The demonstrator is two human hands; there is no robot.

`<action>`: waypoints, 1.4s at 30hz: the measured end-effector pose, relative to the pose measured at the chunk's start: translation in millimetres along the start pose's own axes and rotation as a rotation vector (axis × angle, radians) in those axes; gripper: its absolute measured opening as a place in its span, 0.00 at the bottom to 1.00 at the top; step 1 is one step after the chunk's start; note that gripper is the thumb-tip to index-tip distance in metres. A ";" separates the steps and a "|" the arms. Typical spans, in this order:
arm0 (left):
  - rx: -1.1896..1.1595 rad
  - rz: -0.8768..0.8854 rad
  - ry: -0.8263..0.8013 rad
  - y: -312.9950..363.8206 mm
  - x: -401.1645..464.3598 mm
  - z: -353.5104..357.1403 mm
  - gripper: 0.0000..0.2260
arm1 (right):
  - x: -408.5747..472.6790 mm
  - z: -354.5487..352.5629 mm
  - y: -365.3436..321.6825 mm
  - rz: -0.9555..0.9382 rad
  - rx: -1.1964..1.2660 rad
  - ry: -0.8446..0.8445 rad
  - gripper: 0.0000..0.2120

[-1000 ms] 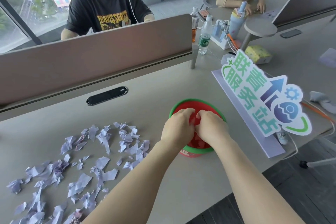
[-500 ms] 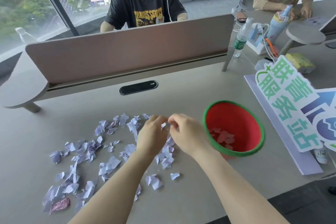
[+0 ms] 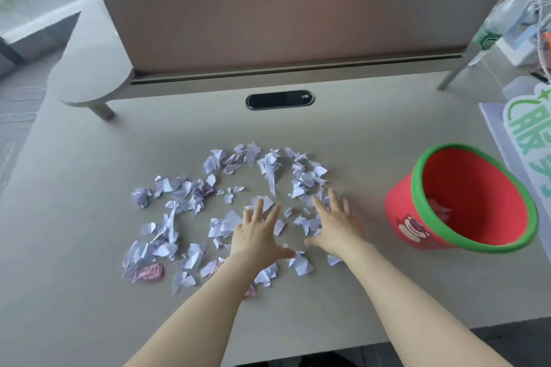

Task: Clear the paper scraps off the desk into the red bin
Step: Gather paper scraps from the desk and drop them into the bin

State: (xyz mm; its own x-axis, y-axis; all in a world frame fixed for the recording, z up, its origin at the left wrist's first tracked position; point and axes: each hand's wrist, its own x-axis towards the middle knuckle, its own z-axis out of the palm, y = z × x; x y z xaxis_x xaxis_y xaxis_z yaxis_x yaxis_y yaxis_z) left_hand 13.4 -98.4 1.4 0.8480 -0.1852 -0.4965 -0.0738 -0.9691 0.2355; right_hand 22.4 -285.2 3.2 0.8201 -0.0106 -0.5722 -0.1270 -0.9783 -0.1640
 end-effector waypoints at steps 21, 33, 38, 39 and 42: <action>-0.343 -0.062 0.060 17.3 17.0 28.9 0.07 | -6.6 43.2 -33.1 -0.082 0.297 0.148 0.17; -0.555 0.055 0.363 51.3 6.1 -42.3 0.06 | -35.7 -25.9 -25.4 -0.112 0.536 0.468 0.13; -0.613 0.181 0.503 98.0 -3.6 -97.9 0.07 | -53.9 -85.2 -2.8 -0.160 0.576 0.729 0.08; -0.617 0.207 0.526 109.6 -5.2 -105.5 0.07 | -59.0 -97.0 4.4 -0.162 0.578 0.772 0.09; -0.637 0.282 0.564 142.4 -8.4 -118.4 0.08 | -75.0 -122.2 27.7 -0.164 0.577 0.878 0.10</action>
State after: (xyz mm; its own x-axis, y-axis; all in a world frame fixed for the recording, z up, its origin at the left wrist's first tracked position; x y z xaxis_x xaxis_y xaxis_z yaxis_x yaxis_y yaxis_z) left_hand 57.8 -215.6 138.0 0.9866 -0.1326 0.0951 -0.1559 -0.5945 0.7888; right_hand 25.5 -336.8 139.8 0.9371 -0.2586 0.2343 -0.0349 -0.7375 -0.6744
